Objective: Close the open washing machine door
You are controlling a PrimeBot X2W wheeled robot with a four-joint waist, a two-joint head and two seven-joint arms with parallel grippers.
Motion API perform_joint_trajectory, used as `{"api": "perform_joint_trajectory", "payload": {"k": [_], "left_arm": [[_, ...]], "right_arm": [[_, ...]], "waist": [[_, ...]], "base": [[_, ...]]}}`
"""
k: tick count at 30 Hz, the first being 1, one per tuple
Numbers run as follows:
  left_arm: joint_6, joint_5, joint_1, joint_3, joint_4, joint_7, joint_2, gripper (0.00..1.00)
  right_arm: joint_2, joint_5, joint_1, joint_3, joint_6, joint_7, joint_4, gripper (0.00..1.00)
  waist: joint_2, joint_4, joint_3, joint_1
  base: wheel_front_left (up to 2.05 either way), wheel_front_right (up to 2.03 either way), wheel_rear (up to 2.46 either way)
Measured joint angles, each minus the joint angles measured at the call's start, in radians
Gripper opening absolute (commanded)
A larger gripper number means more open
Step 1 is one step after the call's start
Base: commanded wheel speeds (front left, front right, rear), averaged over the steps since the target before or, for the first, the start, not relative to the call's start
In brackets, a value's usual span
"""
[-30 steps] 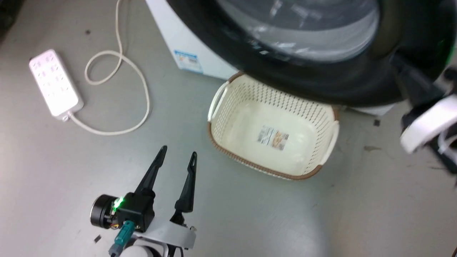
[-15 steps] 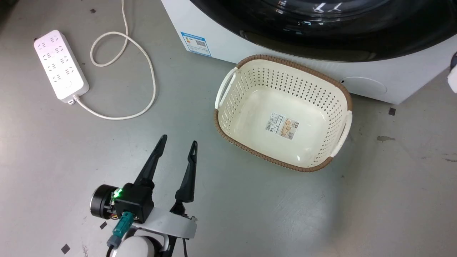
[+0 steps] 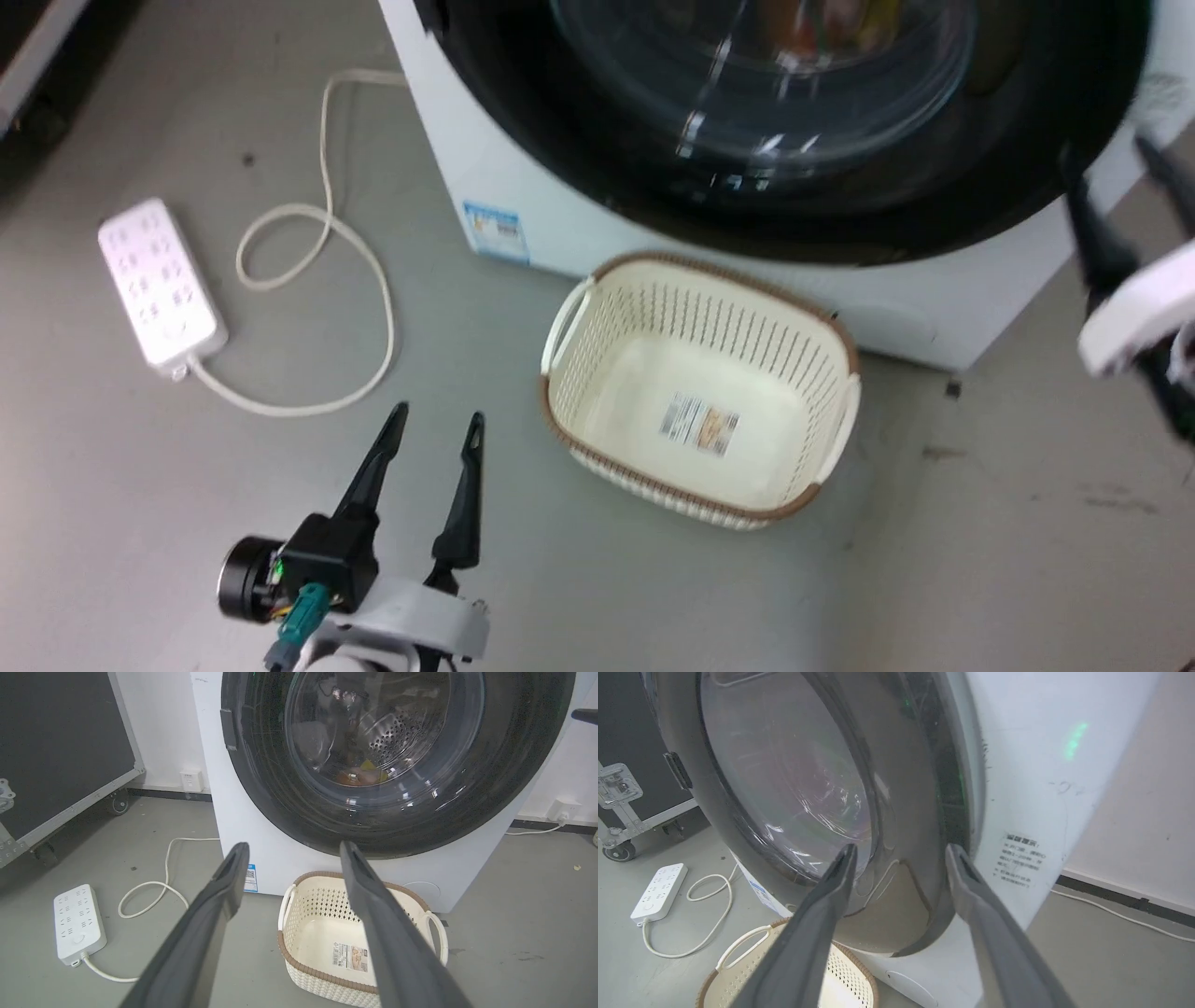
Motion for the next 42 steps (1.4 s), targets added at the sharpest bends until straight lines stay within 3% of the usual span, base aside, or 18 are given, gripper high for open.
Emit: {"api": "perform_joint_trajectory", "payload": {"k": [5, 10, 18, 21, 34, 35, 42], "left_arm": [[-0.006, -0.007, 0.039, 0.028, 0.010, 0.000, 0.000, 1.00], [-0.007, -0.015, 0.084, 0.047, 0.023, 0.000, 0.000, 1.00], [-0.026, -0.011, 0.117, 0.046, 0.049, 0.000, 0.001, 1.00], [-0.031, -0.011, 0.118, 0.049, 0.050, 0.000, 0.001, 1.00], [-0.042, -0.003, 0.124, 0.050, 0.063, 0.000, 0.002, 1.00], [-0.042, -0.002, 0.124, 0.050, 0.063, 0.000, 0.002, 0.00], [-0.041, -0.004, 0.124, 0.051, 0.062, 0.006, 0.000, 0.00]], "right_arm": [[0.052, -0.037, 0.174, -0.057, 0.000, -0.039, -0.061, 1.00], [0.119, -0.137, 0.374, -0.154, 0.000, -0.055, -0.221, 1.00], [0.308, -0.340, 0.706, -0.332, 0.000, -0.058, -0.537, 1.00], [0.361, -0.378, 0.793, -0.353, 0.000, -0.055, -0.627, 1.00], [0.392, -0.408, 0.909, -0.342, 0.000, -0.016, -0.688, 1.00], [0.393, -0.405, 0.909, -0.341, 0.000, -0.016, -0.688, 0.00], [0.392, -0.405, 0.908, -0.340, 0.000, -0.013, -0.688, 0.00]], "waist": [[0.0000, -0.031, -0.101, -0.0001], [0.0001, -0.070, -0.190, -0.0003], [0.0000, -0.129, -0.270, -0.0002], [0.0000, -0.140, -0.277, -0.0001], [0.0001, -0.144, -0.283, 0.0001], [0.0000, -0.143, -0.283, 0.0001], [0.0000, -0.145, -0.282, 0.0002]], "base": [[0.00, 0.00, 0.00], [0.00, 0.00, 0.00], [0.00, 0.00, 0.00], [0.00, 0.00, 0.00], [0.00, 0.00, 0.00], [0.00, 0.00, 0.00], [0.00, 0.00, 0.00]]}}
